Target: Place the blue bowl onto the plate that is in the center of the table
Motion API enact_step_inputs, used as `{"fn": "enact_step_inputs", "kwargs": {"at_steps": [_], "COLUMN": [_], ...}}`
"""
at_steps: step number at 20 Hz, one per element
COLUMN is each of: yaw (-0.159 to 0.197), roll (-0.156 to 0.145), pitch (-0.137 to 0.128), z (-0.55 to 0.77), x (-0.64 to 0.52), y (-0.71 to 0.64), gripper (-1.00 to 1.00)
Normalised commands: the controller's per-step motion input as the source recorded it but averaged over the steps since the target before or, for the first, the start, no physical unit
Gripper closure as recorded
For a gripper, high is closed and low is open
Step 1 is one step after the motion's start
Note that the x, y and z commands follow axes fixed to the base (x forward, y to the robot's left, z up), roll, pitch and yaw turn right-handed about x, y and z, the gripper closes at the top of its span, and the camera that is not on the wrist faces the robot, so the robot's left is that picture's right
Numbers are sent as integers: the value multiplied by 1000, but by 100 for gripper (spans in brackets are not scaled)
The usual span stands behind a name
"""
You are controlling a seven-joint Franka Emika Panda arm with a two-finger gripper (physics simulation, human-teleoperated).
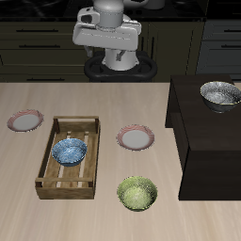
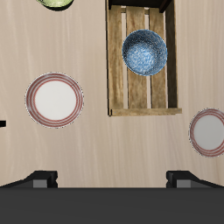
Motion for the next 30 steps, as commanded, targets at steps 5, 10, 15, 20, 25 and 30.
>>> {"fn": "enact_step_inputs", "kwargs": {"at_steps": [5, 10, 15, 20, 25, 30], "yaw": [-3, -8, -7, 0, 5, -16], "roll": [-28, -25, -13, 0, 54, 32], "pitch": [-12, -21, -15, -4, 7, 22], "z": [-11, 3, -6, -36, -39, -49], "x": [162, 210, 195, 208, 313, 318], "y": [-234, -327, -245, -236, -129, -173], "gripper": [-100, -100, -100, -100, -100, -100]}}
